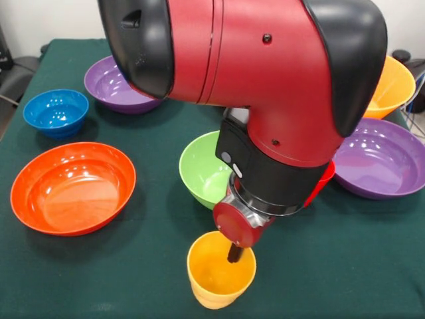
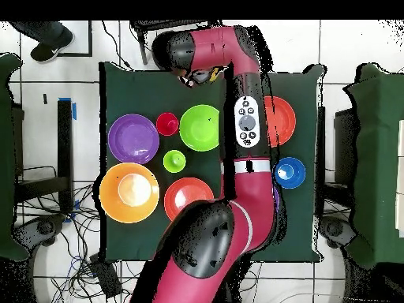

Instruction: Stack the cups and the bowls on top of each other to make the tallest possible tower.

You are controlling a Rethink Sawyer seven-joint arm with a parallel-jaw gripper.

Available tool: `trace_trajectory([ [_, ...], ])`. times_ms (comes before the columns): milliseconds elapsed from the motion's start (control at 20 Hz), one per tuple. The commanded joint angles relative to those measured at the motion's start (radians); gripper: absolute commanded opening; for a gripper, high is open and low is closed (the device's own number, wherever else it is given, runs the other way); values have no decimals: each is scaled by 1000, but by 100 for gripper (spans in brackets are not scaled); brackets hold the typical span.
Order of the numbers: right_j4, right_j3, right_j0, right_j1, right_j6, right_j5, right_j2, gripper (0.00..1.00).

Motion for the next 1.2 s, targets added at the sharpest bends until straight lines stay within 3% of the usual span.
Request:
trace_trajectory([
  [50,4,56,5,-2,-32,-48,-87,0],
  [1200,126,99,18,16,23,-86,-177,0],
])
